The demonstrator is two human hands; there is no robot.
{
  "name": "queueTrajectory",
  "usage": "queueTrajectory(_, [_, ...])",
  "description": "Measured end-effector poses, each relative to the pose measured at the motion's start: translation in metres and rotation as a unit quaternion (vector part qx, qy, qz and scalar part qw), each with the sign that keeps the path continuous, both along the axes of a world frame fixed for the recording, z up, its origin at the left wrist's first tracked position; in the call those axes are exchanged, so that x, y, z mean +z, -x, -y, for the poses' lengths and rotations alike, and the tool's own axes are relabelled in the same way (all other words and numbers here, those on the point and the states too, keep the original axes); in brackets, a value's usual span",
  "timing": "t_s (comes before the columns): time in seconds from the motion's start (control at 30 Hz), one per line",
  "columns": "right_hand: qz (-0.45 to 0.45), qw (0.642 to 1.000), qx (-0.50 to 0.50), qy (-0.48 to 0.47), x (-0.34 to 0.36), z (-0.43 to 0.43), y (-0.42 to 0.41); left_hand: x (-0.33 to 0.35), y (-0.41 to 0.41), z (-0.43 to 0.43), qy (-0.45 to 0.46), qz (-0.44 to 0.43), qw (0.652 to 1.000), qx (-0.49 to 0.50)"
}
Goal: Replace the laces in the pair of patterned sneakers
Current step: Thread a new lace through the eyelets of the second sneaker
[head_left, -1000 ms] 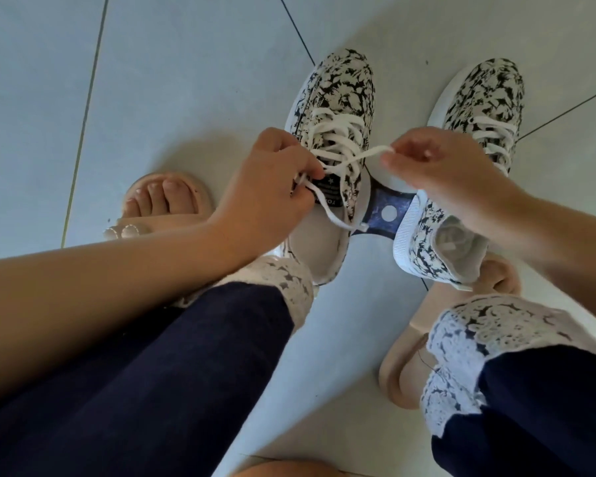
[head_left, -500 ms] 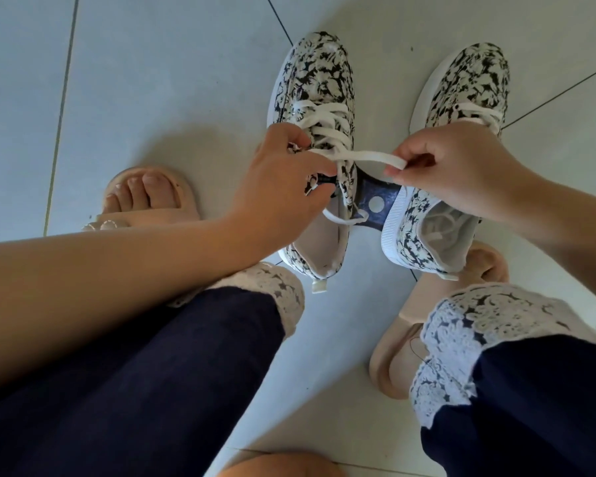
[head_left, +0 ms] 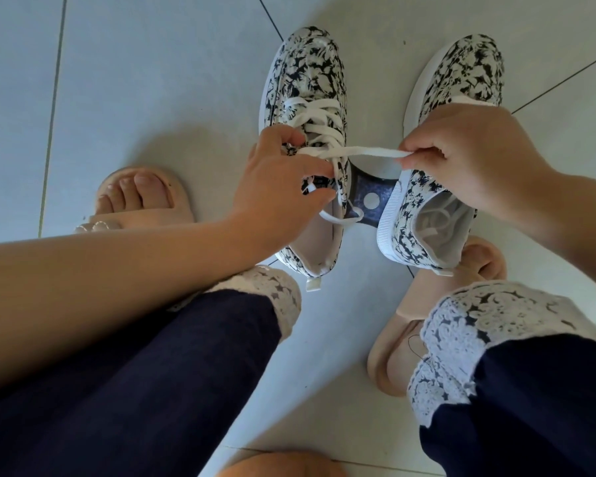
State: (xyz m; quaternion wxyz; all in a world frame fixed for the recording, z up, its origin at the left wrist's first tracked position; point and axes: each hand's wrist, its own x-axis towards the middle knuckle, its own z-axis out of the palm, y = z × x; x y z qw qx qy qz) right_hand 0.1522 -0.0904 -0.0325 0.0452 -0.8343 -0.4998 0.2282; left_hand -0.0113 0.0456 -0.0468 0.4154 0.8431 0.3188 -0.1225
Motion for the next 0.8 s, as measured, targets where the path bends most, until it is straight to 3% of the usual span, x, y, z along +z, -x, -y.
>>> queueTrajectory(0.07, [-0.023, 0.999, -0.035, -0.009, 0.004, -0.001, 0.003, 0.000, 0.000, 0.000, 0.000, -0.001, 1.000, 0.001])
queueTrajectory(0.13, [-0.148, 0.978, -0.142, -0.031, 0.008, -0.004, 0.009, 0.000, 0.000, 0.000, 0.001, 0.002, 1.000, 0.004])
queueTrajectory(0.2, [-0.378, 0.881, -0.279, -0.051, 0.010, -0.009, 0.018, 0.000, 0.000, 0.000, 0.005, 0.007, 1.000, 0.010])
queueTrajectory(0.23, [-0.456, 0.828, -0.321, -0.053, 0.009, -0.010, 0.023, 0.001, -0.001, 0.000, 0.006, 0.008, 1.000, 0.011])
queueTrajectory(0.27, [-0.494, 0.799, -0.339, -0.053, 0.006, -0.011, 0.026, 0.001, -0.001, 0.000, 0.005, 0.008, 1.000, 0.011])
queueTrajectory(0.43, [-0.537, 0.752, -0.374, -0.076, -0.003, -0.019, 0.035, 0.000, -0.002, 0.001, 0.004, 0.003, 1.000, 0.011])
queueTrajectory(0.8, [-0.517, 0.757, -0.390, -0.093, -0.006, -0.022, 0.050, 0.000, -0.006, 0.001, 0.019, 0.010, 0.999, 0.041])
